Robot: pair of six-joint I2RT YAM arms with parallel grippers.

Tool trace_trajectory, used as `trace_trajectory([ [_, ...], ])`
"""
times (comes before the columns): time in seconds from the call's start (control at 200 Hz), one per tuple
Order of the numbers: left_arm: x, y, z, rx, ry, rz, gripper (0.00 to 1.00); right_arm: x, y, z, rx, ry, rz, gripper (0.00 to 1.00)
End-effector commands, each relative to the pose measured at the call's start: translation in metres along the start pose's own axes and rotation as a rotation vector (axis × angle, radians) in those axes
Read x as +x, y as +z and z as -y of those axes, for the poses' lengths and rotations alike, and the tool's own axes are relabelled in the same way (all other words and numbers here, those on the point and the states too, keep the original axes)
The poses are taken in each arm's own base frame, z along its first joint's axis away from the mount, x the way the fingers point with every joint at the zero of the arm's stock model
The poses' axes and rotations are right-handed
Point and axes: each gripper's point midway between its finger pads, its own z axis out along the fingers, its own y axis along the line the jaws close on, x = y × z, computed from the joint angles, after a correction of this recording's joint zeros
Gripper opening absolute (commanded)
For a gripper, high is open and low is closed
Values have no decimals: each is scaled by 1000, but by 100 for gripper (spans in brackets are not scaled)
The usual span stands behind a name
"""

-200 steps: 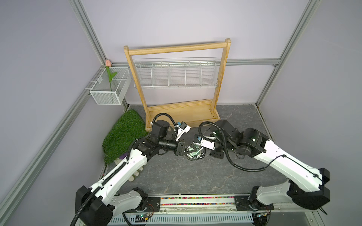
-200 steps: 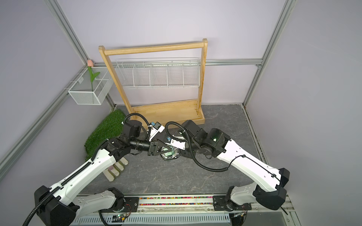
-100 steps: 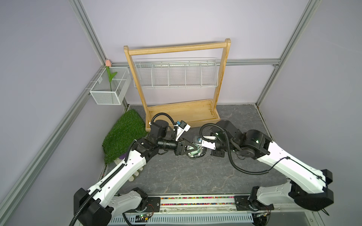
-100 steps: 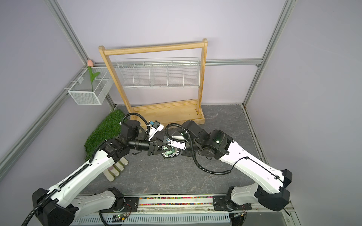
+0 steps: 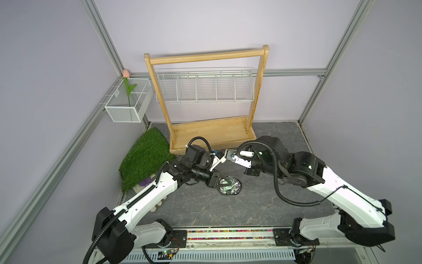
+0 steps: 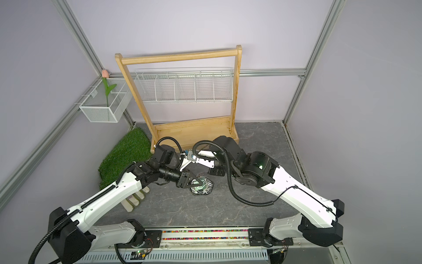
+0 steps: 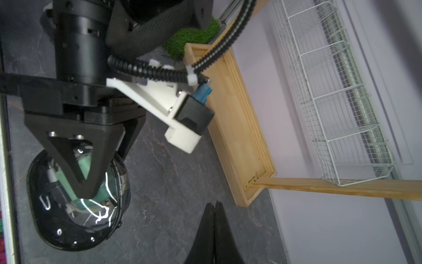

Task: Pack away charging kits
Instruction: Zip the zipper on the storage bag.

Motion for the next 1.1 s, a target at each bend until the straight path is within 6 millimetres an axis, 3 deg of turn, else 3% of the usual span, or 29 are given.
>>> trace_trajectory([
  [0.0, 0, -7, 12, 32, 31, 5, 0, -9, -10, 16, 89, 11, 60, 6],
  [0.185, -7, -14, 20, 28, 47, 32, 0, -11, -3, 8, -66, 156, 61, 8],
  [0.28, -12, -27, 26, 77, 16, 72, 0, -2, -4, -7, -205, 269, 58, 44],
  [0.35, -16, -40, 35, 152, 14, 111, 0, 4, -6, -19, -324, 400, 89, 59],
  [0.435, -18, -46, 35, 116, 30, 143, 0, 3, -8, -27, -460, 592, 187, 70],
  [0.555, -17, -46, 31, 76, 35, 134, 0, -1, -8, -34, -645, 775, 294, 71],
  [0.81, -32, -49, 36, 87, 72, 191, 0, -18, 12, -58, -946, 905, 364, 73],
  [0.94, -35, -49, 37, 86, 80, 199, 0, -11, 24, -67, -977, 932, 342, 70],
  [1.095, -37, -50, 38, 83, 95, 202, 0, -5, 34, -78, -1014, 959, 316, 59],
])
